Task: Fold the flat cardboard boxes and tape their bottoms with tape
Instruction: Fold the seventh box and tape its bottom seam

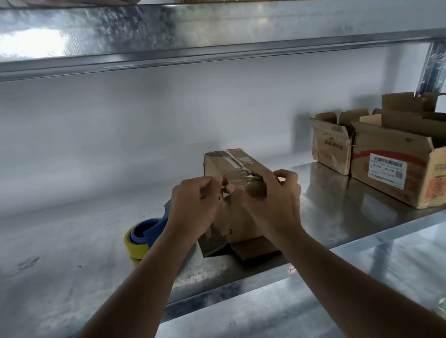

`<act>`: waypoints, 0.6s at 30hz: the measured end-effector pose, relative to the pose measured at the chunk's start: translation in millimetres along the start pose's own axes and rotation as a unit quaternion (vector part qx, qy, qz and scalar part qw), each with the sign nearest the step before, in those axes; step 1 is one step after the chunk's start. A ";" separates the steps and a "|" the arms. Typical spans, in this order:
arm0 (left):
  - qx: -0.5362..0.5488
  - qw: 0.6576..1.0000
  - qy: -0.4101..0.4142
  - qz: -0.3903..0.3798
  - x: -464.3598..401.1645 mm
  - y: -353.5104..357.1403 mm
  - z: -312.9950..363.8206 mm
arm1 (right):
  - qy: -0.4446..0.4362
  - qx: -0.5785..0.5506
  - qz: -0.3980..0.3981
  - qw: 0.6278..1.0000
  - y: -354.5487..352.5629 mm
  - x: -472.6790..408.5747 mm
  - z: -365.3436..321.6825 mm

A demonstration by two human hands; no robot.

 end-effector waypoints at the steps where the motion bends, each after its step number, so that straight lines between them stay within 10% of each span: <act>1: 0.012 1.000 -0.001 -0.010 -1.6 2.5 -3.6 | 0.008 0.034 0.011 0.999 -3.7 -1.0 0.9; 9: 0.140 0.984 -0.074 -0.080 -16.0 23.2 -23.4 | -0.092 0.202 -0.014 0.975 -19.0 -14.7 -29.3; 18: 0.032 0.990 -0.098 -0.096 -25.9 50.4 -18.8 | -0.212 0.247 -0.096 0.941 -17.6 -18.7 -29.8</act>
Point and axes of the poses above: each hand's wrist, its own x-axis away from the middle knuckle, its own y-axis out of the palm, z = x × y, the point moved 8 cm from there along -x, towards the middle knuckle, and after that the axes turned 5 degrees about -y, right-handed, at the moved point
